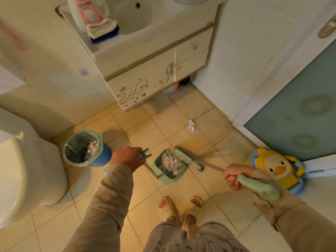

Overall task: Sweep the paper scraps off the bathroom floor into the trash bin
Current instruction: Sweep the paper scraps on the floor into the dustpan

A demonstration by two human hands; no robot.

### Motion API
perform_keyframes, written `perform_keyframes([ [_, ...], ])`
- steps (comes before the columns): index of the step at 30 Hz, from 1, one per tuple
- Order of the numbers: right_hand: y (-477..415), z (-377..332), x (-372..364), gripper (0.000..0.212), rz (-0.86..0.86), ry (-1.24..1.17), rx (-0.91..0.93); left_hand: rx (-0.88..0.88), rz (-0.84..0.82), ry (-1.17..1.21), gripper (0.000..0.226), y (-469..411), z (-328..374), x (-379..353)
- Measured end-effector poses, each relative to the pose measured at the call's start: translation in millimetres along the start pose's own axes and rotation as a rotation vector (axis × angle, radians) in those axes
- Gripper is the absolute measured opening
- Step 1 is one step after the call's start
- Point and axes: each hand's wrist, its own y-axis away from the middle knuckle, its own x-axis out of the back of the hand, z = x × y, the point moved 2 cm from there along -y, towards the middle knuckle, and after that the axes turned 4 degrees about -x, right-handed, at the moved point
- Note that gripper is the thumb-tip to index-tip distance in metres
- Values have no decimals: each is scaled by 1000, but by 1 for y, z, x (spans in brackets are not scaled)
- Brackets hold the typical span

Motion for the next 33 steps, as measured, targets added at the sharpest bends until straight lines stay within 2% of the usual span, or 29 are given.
perform_keyframes([
  [5,14,-7,-4,38,17,192,-91,-5,-22,12,30,-6,-4,4],
  [10,11,-6,-12,40,71,199,-69,-3,-21,11,30,-6,-4,5],
  [20,8,-19,12,35,110,-27,75,-8,31,65,34,-2,16,3],
  [22,8,-21,20,31,163,-17,111,-27,49,60,34,-8,20,9],
  [26,1,-27,41,50,88,-118,170,-27,55,78,34,-22,33,22],
  [29,-3,-43,57,36,165,-137,158,-22,53,73,34,-35,46,31],
  [33,3,-71,81,30,164,-71,171,14,47,93,33,-55,69,40],
])
